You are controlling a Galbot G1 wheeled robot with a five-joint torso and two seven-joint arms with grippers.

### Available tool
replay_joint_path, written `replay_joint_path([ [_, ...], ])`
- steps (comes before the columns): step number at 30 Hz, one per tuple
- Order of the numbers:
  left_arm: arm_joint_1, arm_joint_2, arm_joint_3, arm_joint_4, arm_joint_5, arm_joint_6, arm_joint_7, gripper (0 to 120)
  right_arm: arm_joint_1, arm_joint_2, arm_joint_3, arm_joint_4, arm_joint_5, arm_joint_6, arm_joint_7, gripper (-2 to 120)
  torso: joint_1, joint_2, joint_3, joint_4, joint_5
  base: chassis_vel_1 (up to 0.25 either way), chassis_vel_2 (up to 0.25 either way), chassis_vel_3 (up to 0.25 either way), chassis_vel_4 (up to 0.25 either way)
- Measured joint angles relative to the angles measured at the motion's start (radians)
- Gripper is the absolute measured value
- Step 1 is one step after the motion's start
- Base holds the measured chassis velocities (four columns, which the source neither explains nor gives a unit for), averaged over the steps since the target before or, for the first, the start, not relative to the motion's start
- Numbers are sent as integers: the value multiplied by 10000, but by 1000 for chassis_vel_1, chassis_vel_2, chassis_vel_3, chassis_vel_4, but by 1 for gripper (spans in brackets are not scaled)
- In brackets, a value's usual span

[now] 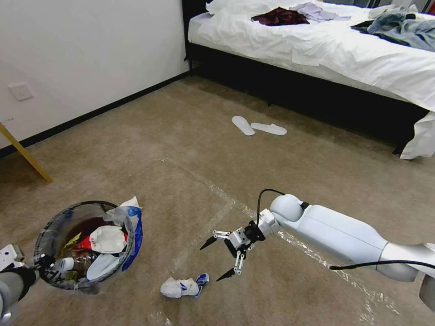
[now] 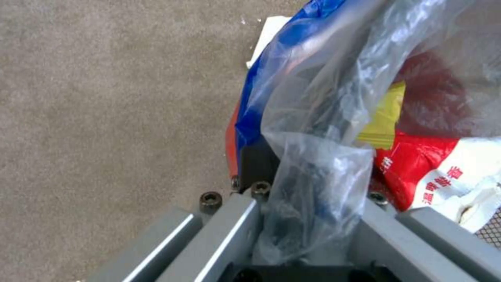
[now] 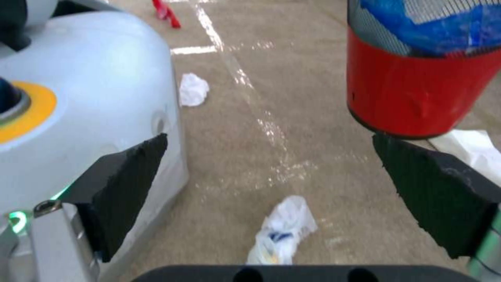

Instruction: Pick up the trash bin and place the garbage on the floor into it.

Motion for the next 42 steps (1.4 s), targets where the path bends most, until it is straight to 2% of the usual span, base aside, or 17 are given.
replay_joint_path([
  [11, 43, -81, 29, -75, 108, 0, 4, 0, -107, 269, -87, 236, 132, -13, 167, 100, 0, 0, 0, -1, 0, 0, 0, 0, 0],
  [23, 163, -155, 12, -142, 152, 0, 6, 0, -11, 785, -379, -150, 116, -47, 473, 100, 0, 0, 0, 0, -1, 0, 0, 0, 0],
  [29, 99, -87, 35, -137, 143, -2, -4, 0, -121, 1257, -634, -366, 206, -127, 908, 100, 0, 0, 0, 0, -1, 0, 0, 0, 0],
  [42, 1, 12, 168, -68, 103, -5, -77, 0, -886, 1386, -721, -363, 208, -177, 1502, 100, -1, -1, 1, -1, 1, 0, 0, 0, 0],
])
